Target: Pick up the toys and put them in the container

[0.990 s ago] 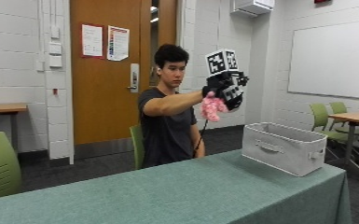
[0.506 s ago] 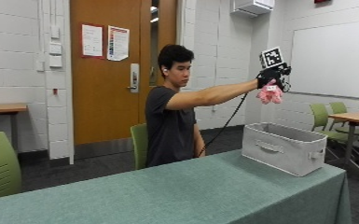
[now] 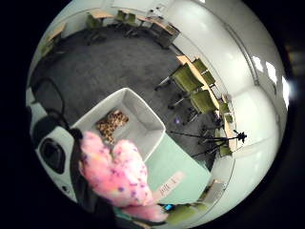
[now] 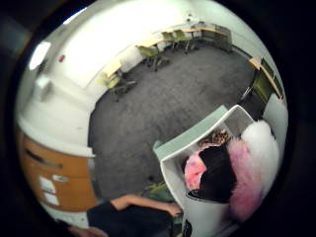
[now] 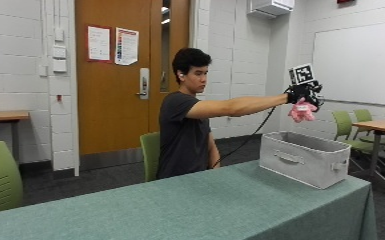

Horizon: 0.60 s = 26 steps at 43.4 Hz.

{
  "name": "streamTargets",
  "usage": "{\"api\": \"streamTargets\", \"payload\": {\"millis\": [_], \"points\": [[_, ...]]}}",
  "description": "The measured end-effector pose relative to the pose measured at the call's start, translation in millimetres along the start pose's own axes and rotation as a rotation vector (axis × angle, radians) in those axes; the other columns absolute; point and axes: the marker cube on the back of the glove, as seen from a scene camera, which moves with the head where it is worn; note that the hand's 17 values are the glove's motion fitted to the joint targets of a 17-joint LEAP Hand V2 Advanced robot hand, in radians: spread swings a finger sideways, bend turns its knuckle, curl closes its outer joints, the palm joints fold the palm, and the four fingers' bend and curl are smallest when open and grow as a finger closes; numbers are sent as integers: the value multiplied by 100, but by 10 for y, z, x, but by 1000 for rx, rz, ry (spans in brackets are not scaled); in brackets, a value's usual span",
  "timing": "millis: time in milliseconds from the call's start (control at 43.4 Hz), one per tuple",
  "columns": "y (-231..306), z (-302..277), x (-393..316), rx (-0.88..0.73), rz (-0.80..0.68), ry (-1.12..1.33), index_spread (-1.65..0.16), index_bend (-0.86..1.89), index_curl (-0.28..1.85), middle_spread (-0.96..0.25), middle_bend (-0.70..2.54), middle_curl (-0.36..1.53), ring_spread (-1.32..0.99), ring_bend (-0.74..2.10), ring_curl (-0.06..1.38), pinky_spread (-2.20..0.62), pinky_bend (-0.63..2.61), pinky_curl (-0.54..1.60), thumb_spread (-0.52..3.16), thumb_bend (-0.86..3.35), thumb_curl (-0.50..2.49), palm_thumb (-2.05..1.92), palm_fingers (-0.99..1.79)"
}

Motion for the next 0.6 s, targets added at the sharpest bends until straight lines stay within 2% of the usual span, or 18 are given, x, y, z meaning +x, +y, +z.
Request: {"api": "streamTargets", "payload": {"millis": [69, 115, 138, 161, 184, 276, 345, 437, 598], "points": [[-4, 85, -58, -125, 95, -80, -21, 81, 89, -29, 105, 63, -37, 119, 49, -47, 78, 39, 83, 14, 122, 43, 121], [13, 133, -47, -184, 134, -86, -22, 52, 83, -30, 101, 60, -37, 120, 48, -43, 84, 41, 98, -4, 109, 12, 93], [25, 152, -27, -200, 148, -74, -21, 30, 80, -27, 85, 57, -36, 107, 45, -37, 89, 43, 96, -19, 100, -8, 16], [37, 166, -7, -207, 158, -61, -19, 32, 88, -24, 80, 59, -33, 103, 51, -33, 96, 52, 95, -20, 96, -15, -12], [49, 172, 10, -210, 163, -52, -18, 30, 87, -22, 75, 57, -31, 95, 51, -31, 99, 54, 94, -20, 92, -18, -23], [101, 136, 13, -199, 168, -54, -19, 12, 66, -16, 57, 47, -27, 69, 36, -23, 94, 44, 92, -20, 79, -25, -25], [92, 100, -206, -188, 184, -1, -18, 12, 59, -13, 48, 44, -25, 59, 29, -19, 90, 40, 91, -20, 70, -25, -21], [142, 57, -519, -167, 191, 77, -17, 12, 55, -10, 42, 41, -23, 53, 26, -15, 87, 38, 90, -19, 60, -26, -17], [768, -36, -13, -164, 386, 229, -16, 12, 49, -7, 36, 40, -21, 47, 25, -12, 81, 36, 89, -19, 45, -26, -13]]}}
